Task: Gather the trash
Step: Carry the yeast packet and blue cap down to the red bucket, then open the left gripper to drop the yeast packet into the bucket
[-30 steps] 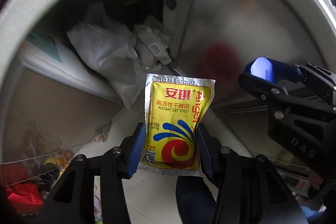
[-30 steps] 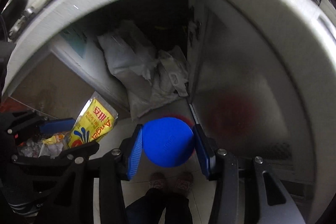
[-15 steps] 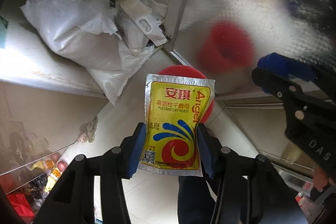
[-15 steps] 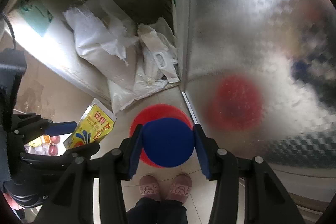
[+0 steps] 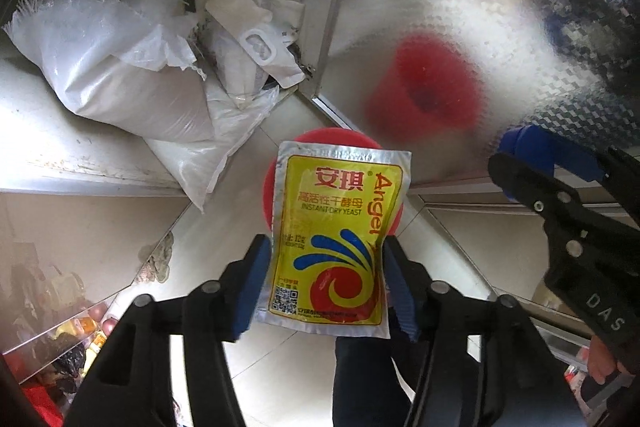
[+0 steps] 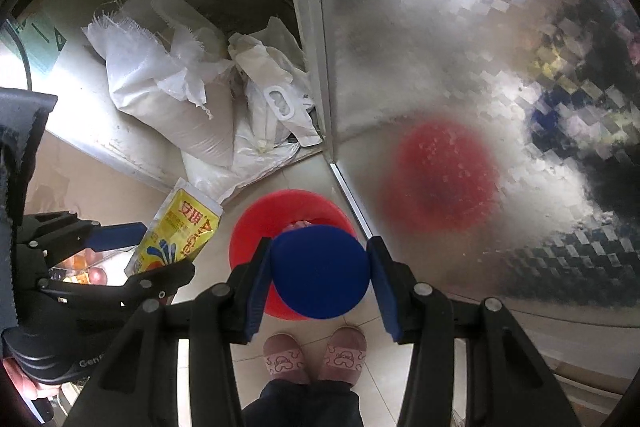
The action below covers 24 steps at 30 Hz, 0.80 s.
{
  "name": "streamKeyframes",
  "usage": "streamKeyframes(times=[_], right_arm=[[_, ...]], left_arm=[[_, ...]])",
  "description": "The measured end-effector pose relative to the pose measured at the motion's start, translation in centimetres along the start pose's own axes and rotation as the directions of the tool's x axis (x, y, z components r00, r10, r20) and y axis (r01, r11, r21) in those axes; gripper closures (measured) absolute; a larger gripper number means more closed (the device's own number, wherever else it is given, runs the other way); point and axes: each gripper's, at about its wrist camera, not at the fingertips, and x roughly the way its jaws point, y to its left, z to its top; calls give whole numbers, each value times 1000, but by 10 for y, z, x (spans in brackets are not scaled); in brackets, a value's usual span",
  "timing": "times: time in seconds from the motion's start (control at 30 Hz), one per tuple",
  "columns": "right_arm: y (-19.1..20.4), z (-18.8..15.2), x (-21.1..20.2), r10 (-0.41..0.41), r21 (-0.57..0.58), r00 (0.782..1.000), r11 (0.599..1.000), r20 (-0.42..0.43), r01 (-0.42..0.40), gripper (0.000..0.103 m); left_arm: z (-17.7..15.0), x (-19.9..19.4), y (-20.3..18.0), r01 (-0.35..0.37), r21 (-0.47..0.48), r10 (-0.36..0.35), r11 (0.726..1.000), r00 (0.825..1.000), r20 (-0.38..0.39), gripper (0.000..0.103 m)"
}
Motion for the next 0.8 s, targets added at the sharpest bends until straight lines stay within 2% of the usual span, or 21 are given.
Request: streamKeyframes(times=[0.03,0.13,0.33,0.5,0.8], right_arm=[[0,0,-1,1,3,1000,1000,0,-1,59],[0,-1,-2,1,6,1000,1000,-2,-1,59],[4,0,-2,5,-3,1000,1000,-5,-5,59],[8,1,2,14,-13,1000,1000,-10,-15,59],[16,4,8,39,-47,999,998,-16,-40,59]], left_arm=[[0,0,1,-2,-2,2,1000,1000,0,33],[0,-2,2,-7,-6,7,1000,1000,5,27],[-3,-4,4,8,8,-8,1000,1000,15,26],[-9,-5,8,-11,-7,11,1000,1000,16,26],[-19,-6,31,14,-100,-11,995,1000,25,9]])
